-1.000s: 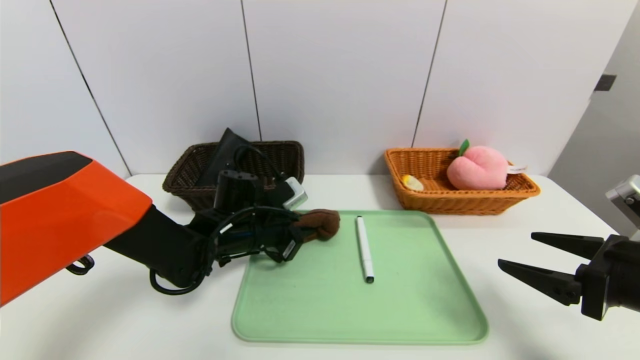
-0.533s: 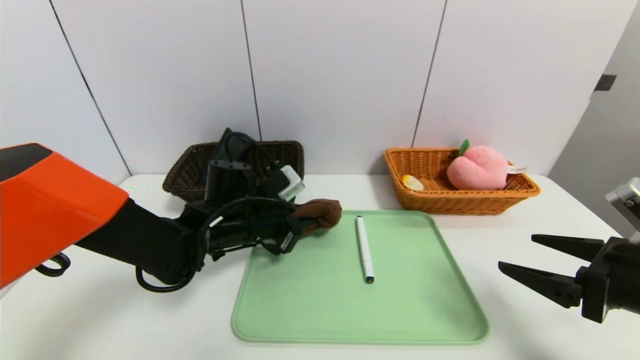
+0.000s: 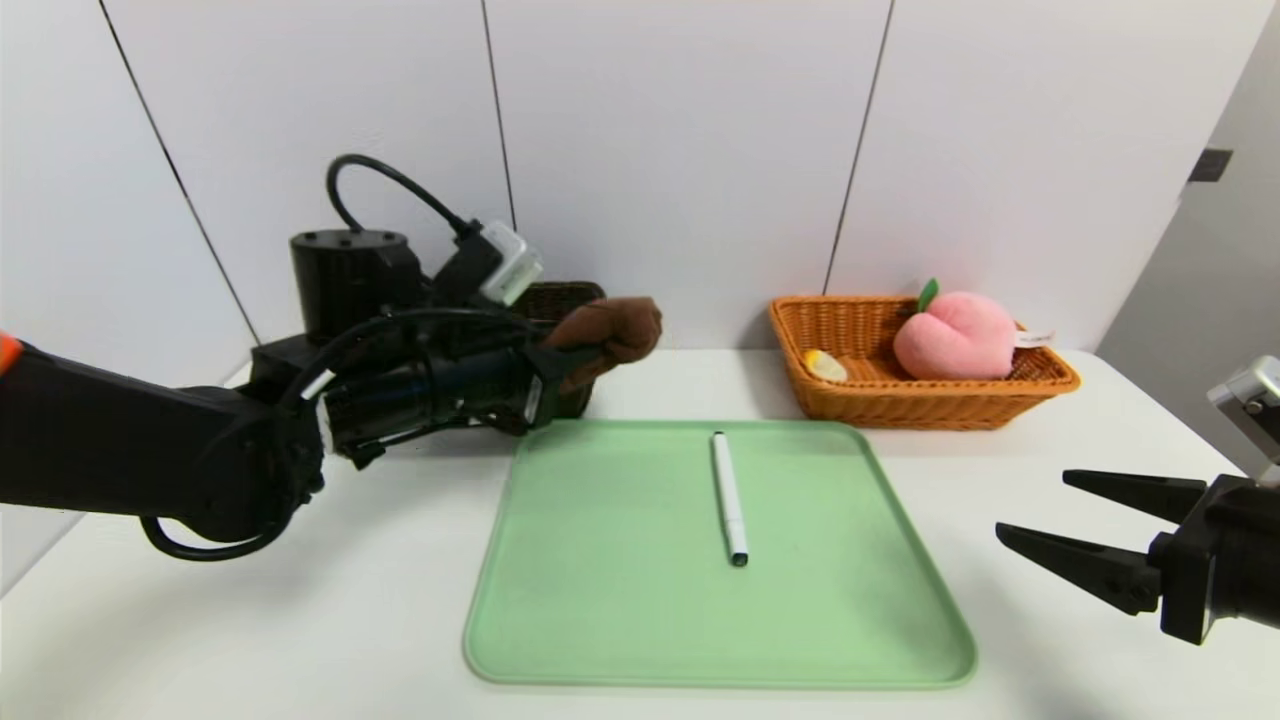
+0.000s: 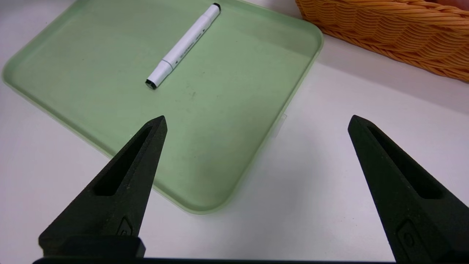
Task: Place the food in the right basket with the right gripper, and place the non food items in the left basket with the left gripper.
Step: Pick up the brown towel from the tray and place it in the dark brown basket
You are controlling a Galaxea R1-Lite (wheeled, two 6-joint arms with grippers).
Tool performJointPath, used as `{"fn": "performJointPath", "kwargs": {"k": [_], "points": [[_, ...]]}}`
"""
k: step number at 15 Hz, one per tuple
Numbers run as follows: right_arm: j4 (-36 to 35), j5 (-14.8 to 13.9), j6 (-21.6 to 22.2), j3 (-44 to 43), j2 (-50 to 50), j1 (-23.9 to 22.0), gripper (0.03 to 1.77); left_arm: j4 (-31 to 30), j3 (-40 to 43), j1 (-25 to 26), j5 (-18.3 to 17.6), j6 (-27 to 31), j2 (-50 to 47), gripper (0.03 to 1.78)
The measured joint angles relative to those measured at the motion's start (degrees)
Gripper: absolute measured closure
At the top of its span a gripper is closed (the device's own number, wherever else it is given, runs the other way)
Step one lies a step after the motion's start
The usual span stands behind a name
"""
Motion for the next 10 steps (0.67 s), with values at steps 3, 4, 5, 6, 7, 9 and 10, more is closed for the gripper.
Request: {"fn": "performJointPath", "kwargs": {"k": [3,4,5,6,7,9,10], "points": [[-0.1,0.0,0.0,-0.9,0.6,-0.1,0.09,-0.1,-3.7,6.2,0.2,-3.3,-1.6,1.44],[-0.1,0.0,0.0,-1.5,1.2,-0.1,0.09,0.0,-5.6,8.3,0.2,-4.5,-1.6,1.44],[-0.2,0.0,0.0,-2.3,1.7,-0.2,0.09,-0.1,-7.7,10.0,0.2,-5.5,-1.1,1.44],[-0.2,-0.1,-0.1,-2.9,2.2,-0.2,0.09,-0.1,-9.7,11.7,0.2,-6.0,-0.3,1.44],[-0.2,-0.1,-0.2,-3.3,2.6,-0.2,0.09,-0.1,-11.3,13.1,0.3,-6.1,0.8,1.44],[-0.2,-0.1,-0.4,-3.6,3.3,-0.2,0.09,-0.1,-13.8,14.5,0.5,-5.9,3.7,1.44],[-0.2,0.0,-0.4,-3.6,3.5,-0.2,0.09,-0.1,-14.4,14.8,0.6,-5.5,5.3,1.44]]}}
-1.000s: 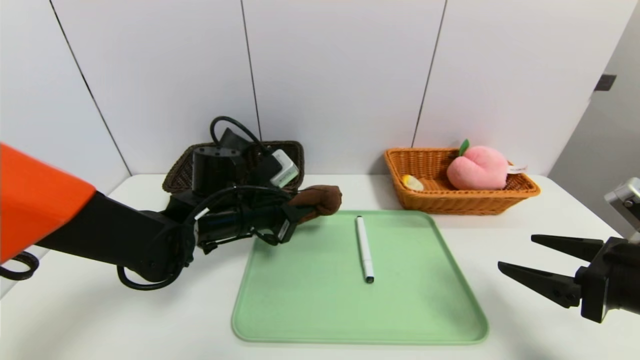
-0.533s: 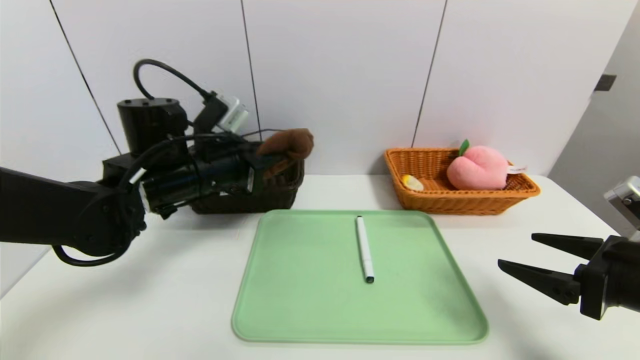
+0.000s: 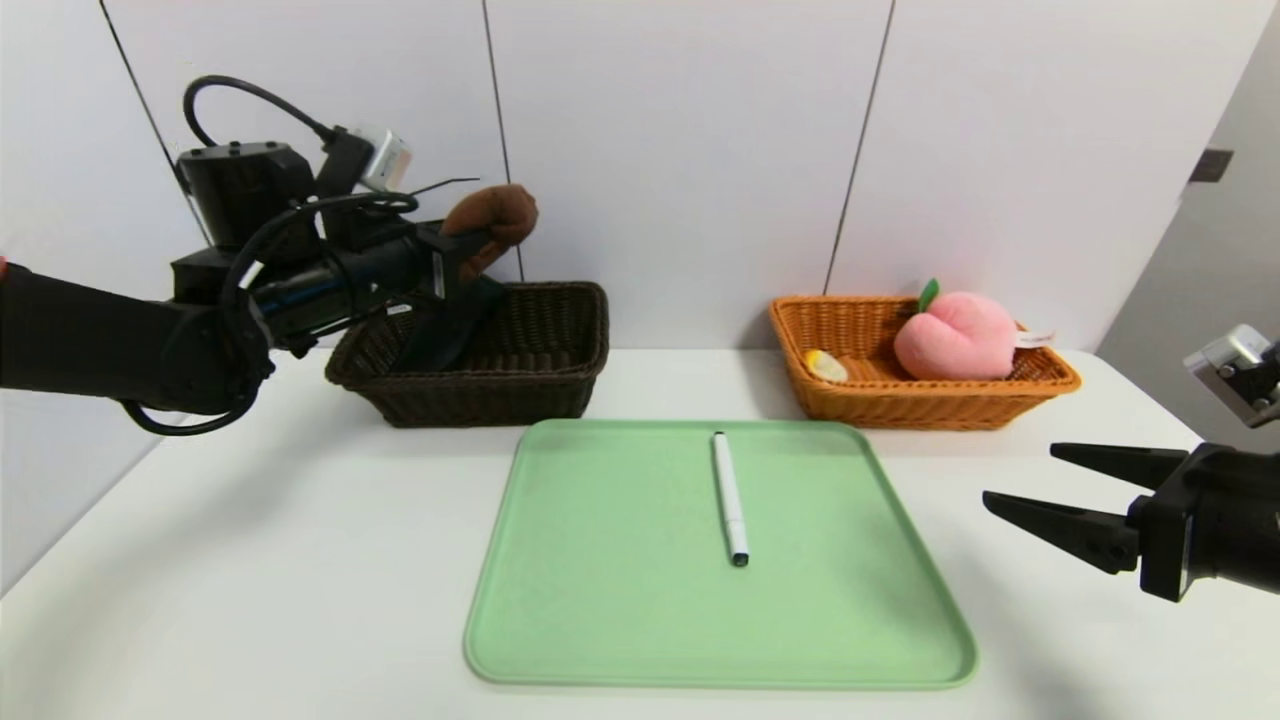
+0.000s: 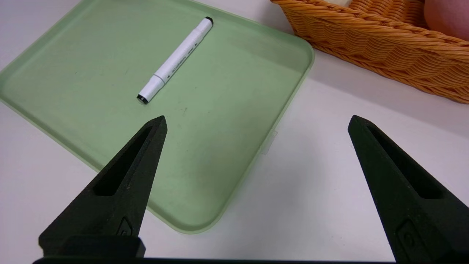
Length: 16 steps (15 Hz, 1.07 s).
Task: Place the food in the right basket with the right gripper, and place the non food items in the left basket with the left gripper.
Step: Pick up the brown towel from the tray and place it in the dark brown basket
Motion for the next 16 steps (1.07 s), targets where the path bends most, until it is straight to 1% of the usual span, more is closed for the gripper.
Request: {"fn": "performJointPath", "kwargs": {"k": [3,7,9,10,11,13,15,16], "points": [[0.0,0.0,0.0,0.0,0.4,0.0,0.09,0.0,-0.4,0.2,0.0,2.9,3.3,1.44],[0.0,-0.1,-0.2,-0.2,0.7,0.0,0.09,-0.3,-0.7,0.0,0.2,3.3,6.7,1.44],[0.0,0.0,-0.2,-0.5,0.9,0.2,0.09,-2.2,-0.8,0.0,0.6,3.6,7.7,1.44],[0.0,0.0,-0.3,-0.5,0.9,0.3,0.09,-2.4,-0.8,0.0,0.9,3.7,8.1,1.37],[0.0,0.0,-0.3,-0.5,1.0,0.3,0.09,-2.7,-0.7,0.0,1.0,3.7,8.5,1.22],[0.0,0.0,-0.3,-0.5,1.0,0.3,0.09,-5.4,-0.7,0.0,1.0,3.5,9.3,0.97],[0.0,0.0,-0.3,-0.5,1.2,0.3,0.09,-8.4,-0.7,0.0,1.0,3.5,10.2,0.78],[0.0,0.0,-0.3,-0.5,1.3,0.3,0.09,-8.5,-0.6,0.1,1.0,3.4,10.6,0.70]]}}
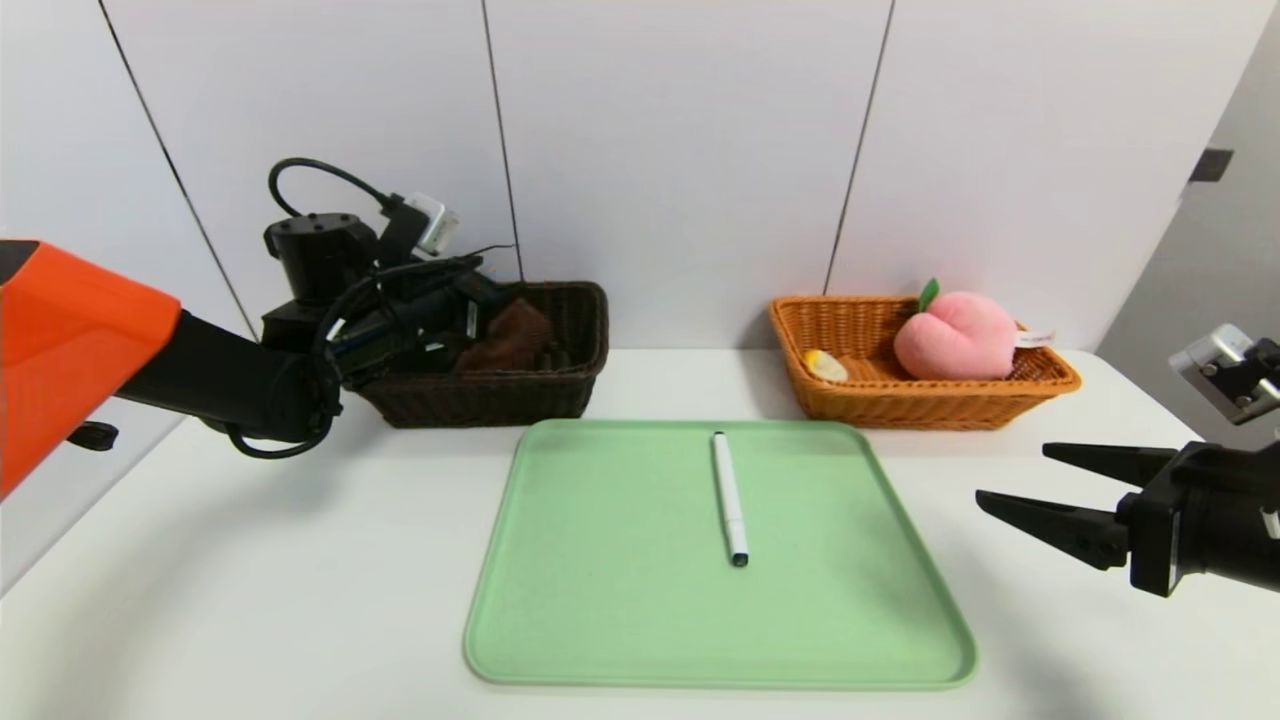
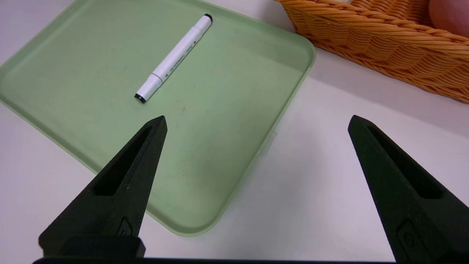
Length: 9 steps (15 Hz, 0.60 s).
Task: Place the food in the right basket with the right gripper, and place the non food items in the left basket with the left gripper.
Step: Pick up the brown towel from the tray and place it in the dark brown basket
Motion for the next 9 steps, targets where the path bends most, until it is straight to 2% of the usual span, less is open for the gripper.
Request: {"fn": "performJointPath", "kwargs": {"k": [5,9], "points": [[0.0,0.0,-0.2,0.0,0.6,0.0,0.09,0.5,0.0,0.1,0.0,-0.2,0.3,0.42],[0.0,-0.1,-0.3,-0.1,1.1,0.0,0.09,5.1,-3.2,0.0,1.8,-0.4,-2.3,0.30]]}}
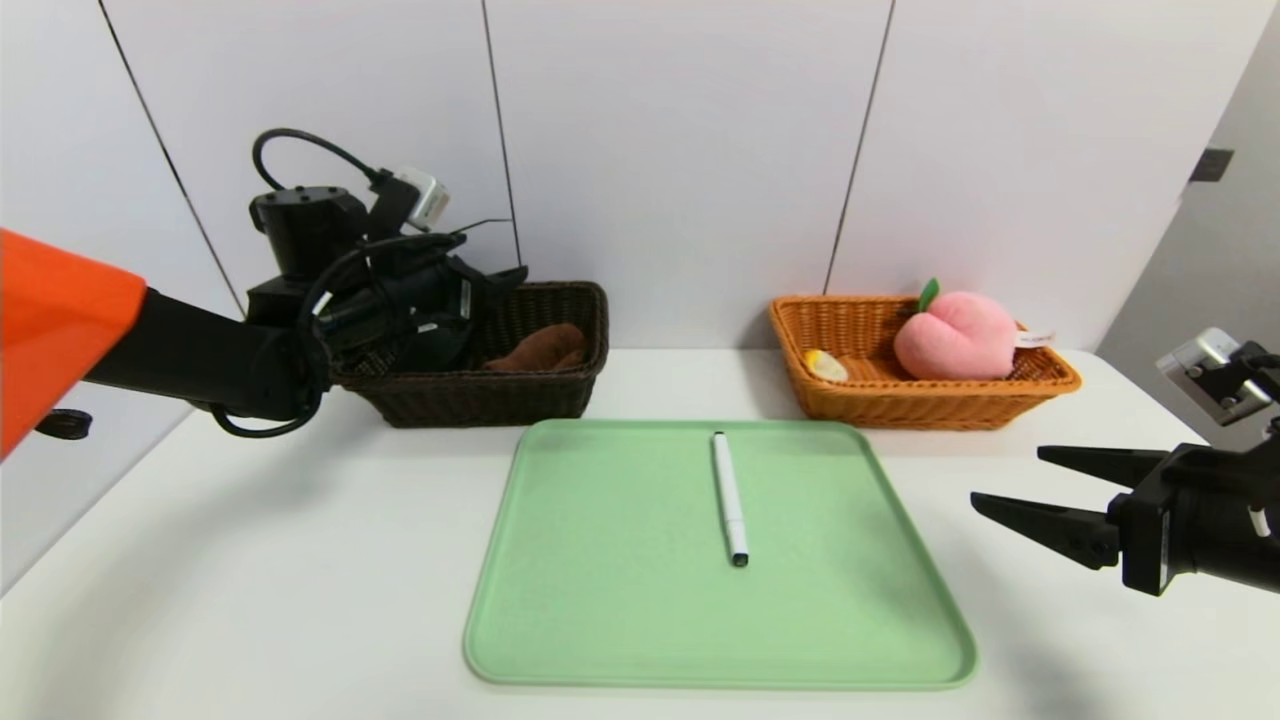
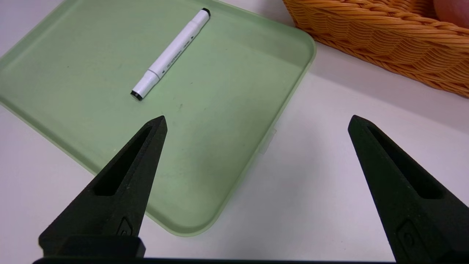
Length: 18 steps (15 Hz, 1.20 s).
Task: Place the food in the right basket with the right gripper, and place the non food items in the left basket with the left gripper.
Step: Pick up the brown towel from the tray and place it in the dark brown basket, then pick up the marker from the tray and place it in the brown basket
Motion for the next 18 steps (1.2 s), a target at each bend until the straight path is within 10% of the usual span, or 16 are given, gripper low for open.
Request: {"fn": "performJointPath", "kwargs": {"k": [11,18], "points": [[-0.1,-0.2,0.0,-0.6,-0.1,-0.1,0.09,17.9,-0.1,-17.1,30.1,-9.0,-9.8,0.15],[0.0,-0.2,0.0,-0.1,-0.4,-0.1,0.09,17.1,4.4,-31.3,35.0,-13.0,-10.5,0.13]]}}
